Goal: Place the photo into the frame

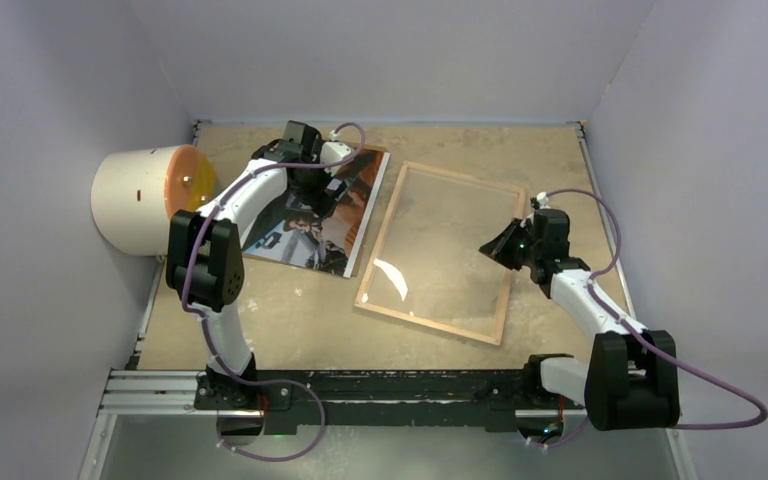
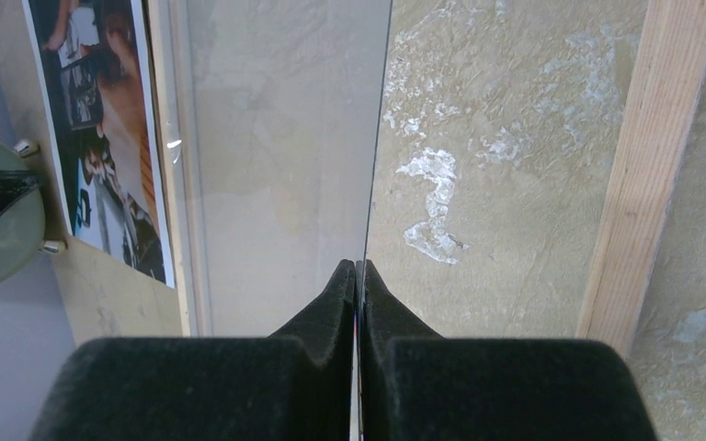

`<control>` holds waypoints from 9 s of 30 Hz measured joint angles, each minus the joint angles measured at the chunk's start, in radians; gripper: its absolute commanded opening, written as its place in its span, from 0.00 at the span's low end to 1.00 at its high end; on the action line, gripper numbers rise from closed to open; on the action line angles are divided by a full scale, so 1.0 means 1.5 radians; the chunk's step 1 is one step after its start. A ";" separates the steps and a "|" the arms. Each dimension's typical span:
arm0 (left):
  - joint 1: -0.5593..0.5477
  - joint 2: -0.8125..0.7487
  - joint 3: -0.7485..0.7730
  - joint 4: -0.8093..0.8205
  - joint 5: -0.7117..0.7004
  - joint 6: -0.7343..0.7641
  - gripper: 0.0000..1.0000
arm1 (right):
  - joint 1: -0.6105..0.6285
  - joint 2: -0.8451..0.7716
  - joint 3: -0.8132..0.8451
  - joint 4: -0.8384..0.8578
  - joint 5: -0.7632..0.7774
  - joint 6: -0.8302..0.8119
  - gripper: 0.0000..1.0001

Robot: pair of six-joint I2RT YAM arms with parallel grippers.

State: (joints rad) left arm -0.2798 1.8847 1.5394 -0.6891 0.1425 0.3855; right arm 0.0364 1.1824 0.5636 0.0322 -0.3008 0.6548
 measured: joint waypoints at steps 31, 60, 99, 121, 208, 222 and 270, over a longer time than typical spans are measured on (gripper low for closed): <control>0.000 0.000 0.000 0.000 0.002 0.000 1.00 | -0.021 0.000 -0.048 0.043 0.014 0.025 0.00; -0.125 0.016 -0.098 0.057 0.016 0.000 1.00 | -0.043 0.000 -0.096 0.232 -0.146 0.126 0.00; -0.142 0.040 -0.116 0.066 0.001 0.012 1.00 | -0.047 0.077 -0.090 0.166 -0.115 0.073 0.00; -0.142 0.040 -0.116 0.067 0.001 0.013 1.00 | -0.047 0.084 -0.039 0.084 -0.197 0.045 0.00; 0.050 0.034 0.008 -0.020 0.114 0.035 0.97 | 0.081 -0.014 0.277 -0.016 -0.304 0.168 0.00; 0.049 0.027 0.007 -0.007 0.104 0.028 0.98 | 0.082 -0.006 0.098 0.013 -0.251 0.119 0.00; -0.090 0.058 -0.091 0.064 -0.002 0.035 0.99 | -0.012 0.079 -0.078 0.135 -0.226 0.093 0.00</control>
State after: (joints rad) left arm -0.4152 1.9713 1.4036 -0.5930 0.1398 0.4381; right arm 0.0185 1.3014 0.4465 0.2340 -0.6403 0.7948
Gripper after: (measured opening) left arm 0.984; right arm 0.005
